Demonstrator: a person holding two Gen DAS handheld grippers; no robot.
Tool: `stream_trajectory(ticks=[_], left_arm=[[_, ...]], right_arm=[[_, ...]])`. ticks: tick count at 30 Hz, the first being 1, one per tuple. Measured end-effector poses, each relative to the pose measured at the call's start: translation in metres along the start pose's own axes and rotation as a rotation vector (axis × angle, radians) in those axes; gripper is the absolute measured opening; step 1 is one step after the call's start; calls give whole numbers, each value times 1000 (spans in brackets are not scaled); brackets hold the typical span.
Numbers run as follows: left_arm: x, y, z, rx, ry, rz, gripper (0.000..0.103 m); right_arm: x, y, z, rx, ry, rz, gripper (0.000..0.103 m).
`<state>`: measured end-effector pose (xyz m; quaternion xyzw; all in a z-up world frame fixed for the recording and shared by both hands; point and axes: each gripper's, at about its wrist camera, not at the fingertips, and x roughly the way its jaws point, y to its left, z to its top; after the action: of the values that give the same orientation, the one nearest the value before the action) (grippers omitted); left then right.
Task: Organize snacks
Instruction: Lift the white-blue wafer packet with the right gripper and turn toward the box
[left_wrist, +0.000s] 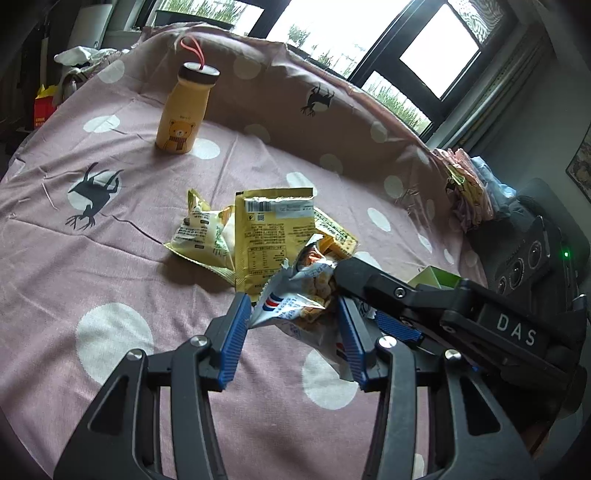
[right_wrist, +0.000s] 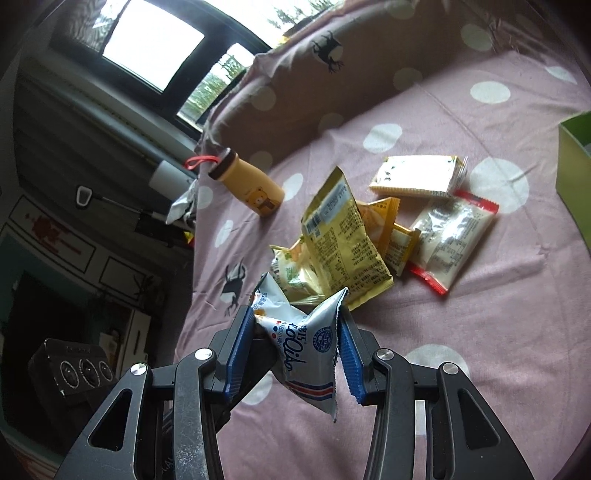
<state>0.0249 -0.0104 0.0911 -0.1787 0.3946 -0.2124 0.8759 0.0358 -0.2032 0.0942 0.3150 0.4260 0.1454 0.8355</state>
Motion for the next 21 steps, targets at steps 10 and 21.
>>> stream_trajectory(ticks=[10,21], left_arm=[[-7,-8,0,7,-24,-25,48],[-13,-19,-1,34,-39,-61,48]], right_arm=[[-14,6,-2,-18,-38,-4,47],[-32,10,-6,-33,-83,-20,47]])
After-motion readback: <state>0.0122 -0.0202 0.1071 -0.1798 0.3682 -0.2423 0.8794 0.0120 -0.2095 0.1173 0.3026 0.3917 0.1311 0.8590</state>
